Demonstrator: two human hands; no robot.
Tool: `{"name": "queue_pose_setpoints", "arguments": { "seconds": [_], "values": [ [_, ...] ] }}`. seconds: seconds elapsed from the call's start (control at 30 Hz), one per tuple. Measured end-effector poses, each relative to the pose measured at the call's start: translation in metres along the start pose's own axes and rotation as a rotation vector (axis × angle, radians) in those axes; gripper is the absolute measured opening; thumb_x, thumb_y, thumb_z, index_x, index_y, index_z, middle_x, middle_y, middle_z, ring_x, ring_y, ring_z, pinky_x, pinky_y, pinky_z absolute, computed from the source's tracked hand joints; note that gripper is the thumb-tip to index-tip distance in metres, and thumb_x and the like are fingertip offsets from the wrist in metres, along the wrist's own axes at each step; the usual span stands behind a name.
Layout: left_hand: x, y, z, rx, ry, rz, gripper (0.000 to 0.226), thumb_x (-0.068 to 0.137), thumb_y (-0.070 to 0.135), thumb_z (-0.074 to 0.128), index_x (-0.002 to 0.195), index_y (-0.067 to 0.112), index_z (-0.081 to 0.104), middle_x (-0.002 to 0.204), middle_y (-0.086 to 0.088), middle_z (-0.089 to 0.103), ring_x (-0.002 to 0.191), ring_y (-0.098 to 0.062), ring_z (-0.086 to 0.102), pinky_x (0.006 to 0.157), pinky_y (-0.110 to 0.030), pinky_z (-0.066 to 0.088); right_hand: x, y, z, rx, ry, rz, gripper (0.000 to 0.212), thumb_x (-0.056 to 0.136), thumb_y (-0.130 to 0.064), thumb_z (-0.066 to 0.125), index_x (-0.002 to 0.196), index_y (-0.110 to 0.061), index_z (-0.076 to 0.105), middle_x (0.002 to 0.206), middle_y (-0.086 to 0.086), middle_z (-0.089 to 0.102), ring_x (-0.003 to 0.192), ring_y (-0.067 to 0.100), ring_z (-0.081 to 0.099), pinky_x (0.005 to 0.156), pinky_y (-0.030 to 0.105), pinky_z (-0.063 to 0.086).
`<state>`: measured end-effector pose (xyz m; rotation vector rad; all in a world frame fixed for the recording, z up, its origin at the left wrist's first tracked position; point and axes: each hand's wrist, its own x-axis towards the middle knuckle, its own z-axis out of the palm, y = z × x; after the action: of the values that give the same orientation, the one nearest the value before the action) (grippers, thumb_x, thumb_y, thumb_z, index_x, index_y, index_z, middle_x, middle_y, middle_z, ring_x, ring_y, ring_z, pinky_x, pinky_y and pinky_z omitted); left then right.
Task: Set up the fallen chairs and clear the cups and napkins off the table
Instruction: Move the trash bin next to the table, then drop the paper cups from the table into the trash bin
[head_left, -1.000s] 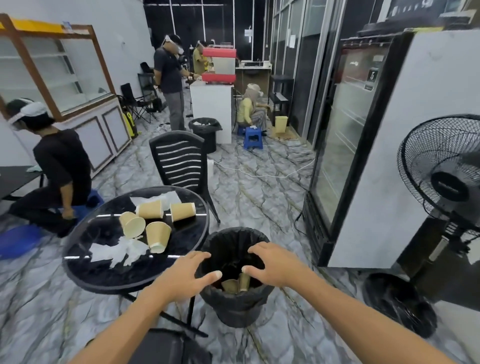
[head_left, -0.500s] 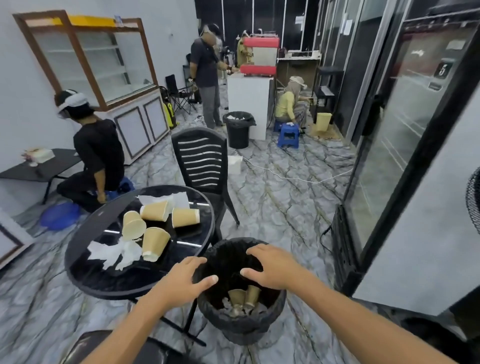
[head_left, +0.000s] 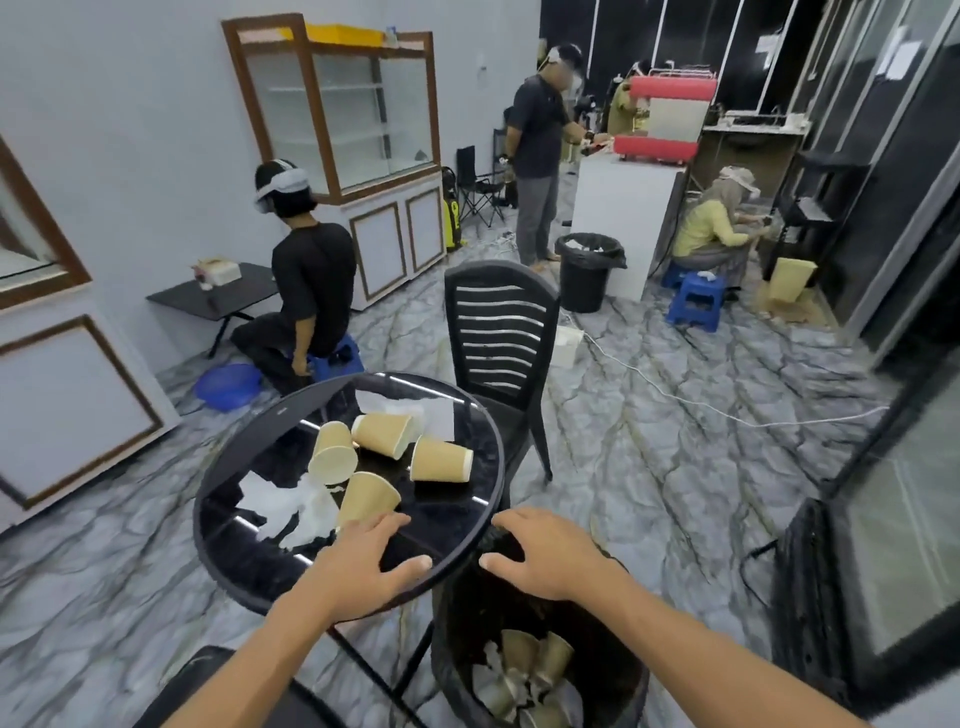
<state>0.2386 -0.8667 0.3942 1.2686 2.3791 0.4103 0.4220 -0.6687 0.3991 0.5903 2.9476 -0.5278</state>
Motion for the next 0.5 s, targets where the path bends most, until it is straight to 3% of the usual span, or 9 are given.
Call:
{"name": "queue_pose_setpoints", "arguments": {
  "seconds": [0.1, 0.23, 0.37, 0.5],
  "values": [
    [0.023, -0.013, -0.005, -0.006, 0.044, -0.032, 0.087, 0.079, 0.082, 0.038, 0.151, 0.033, 0.030, 0.157, 0.013, 0.028, 0.144, -0.014, 0.023, 0.115, -0.039, 0.033, 0.045, 0.006, -0.005, -0.016, -0.011, -0.035, 0.069, 0.092, -0.064, 0.046, 0.146, -0.021, 0.040, 0.148, -0.001, 0.046, 0.135, 0.020, 0.041, 0.108, 0.041, 0.040],
    [0.051, -0.036, -0.008, 0.007, 0.076, -0.093, 0.108, 0.061, 0.096, 0.023, 0.150, 0.034, 0.029, 0.159, 0.018, 0.019, 0.145, -0.016, 0.018, 0.113, -0.043, 0.035, 0.100, 0.012, -0.007, -0.072, 0.014, -0.064, 0.064, 0.091, -0.062, 0.047, 0.139, -0.019, 0.046, 0.138, 0.000, 0.052, 0.124, 0.022, 0.049, 0.102, 0.042, 0.044],
    [0.079, -0.050, -0.004, 0.032, 0.119, -0.110, 0.090, 0.067, 0.084, 0.029, 0.145, 0.038, 0.032, 0.158, 0.018, 0.019, 0.144, -0.020, 0.020, 0.108, -0.043, 0.039, 0.145, 0.019, -0.003, -0.122, 0.046, -0.099, 0.063, 0.091, -0.062, 0.046, 0.139, -0.020, 0.045, 0.140, -0.001, 0.049, 0.125, 0.023, 0.049, 0.102, 0.042, 0.043],
    [0.108, -0.065, 0.006, 0.042, 0.113, -0.169, 0.092, 0.067, 0.083, 0.029, 0.148, 0.040, 0.026, 0.161, 0.017, 0.014, 0.146, -0.021, 0.017, 0.111, -0.046, 0.038, 0.184, 0.026, 0.008, -0.149, 0.077, -0.148, 0.066, 0.090, -0.061, 0.049, 0.142, -0.021, 0.040, 0.144, 0.000, 0.045, 0.128, 0.024, 0.046, 0.103, 0.042, 0.041]
  ]
}}
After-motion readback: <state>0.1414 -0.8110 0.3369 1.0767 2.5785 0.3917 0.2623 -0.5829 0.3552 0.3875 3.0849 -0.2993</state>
